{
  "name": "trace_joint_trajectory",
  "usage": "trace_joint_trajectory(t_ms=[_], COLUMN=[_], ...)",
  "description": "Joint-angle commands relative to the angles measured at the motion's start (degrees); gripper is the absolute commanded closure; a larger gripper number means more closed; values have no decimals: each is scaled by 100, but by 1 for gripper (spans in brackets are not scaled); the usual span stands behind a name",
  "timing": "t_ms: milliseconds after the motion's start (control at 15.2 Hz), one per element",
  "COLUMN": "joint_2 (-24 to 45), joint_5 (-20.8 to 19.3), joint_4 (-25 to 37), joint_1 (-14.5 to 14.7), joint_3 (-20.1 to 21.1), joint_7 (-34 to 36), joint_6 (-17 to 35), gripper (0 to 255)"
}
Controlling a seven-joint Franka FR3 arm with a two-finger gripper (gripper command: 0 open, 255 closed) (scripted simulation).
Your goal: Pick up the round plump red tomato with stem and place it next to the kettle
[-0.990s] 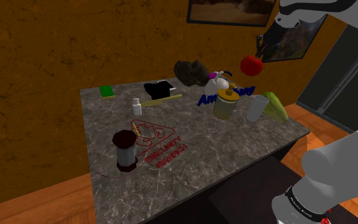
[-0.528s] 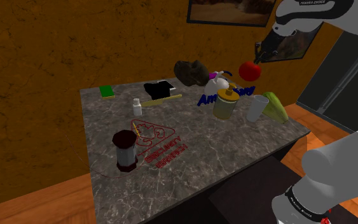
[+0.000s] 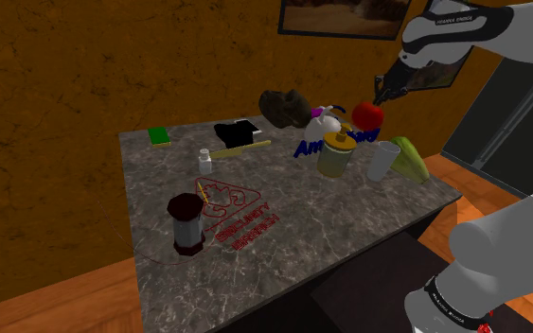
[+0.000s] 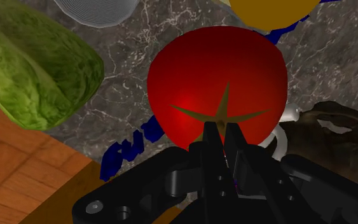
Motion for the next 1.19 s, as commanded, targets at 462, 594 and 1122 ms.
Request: trace_joint_trajectory(t_ms=[462,594,1122], joint_2=[71,104,281], joint_5=[64,79,147], joint_4=[-608,-727,-1152], joint_1=[17,21,39], joint_3=[15,19,34], joint_7=[-109,-134,-240], joint_6=[679,828,1425], gripper=[255,255,255])
